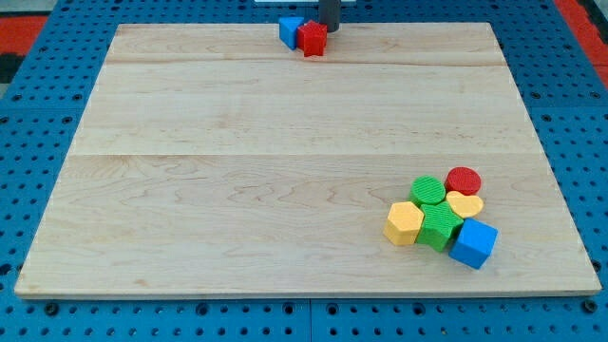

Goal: Slide blue triangle slightly left

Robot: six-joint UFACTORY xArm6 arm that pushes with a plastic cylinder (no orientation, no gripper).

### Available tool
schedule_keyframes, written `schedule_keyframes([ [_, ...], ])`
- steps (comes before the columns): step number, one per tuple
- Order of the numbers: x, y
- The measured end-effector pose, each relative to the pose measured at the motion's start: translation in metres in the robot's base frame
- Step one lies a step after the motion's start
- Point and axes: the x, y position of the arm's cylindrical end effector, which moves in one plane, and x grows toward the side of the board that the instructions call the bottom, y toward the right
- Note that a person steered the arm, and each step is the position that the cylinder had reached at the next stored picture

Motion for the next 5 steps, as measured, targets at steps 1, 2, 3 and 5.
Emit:
schedule_keyframes([
  [1,0.000,0.000],
  [2,0.000,-0.042],
  [3,0.002,-0.071],
  [5,0.000,-0.098],
])
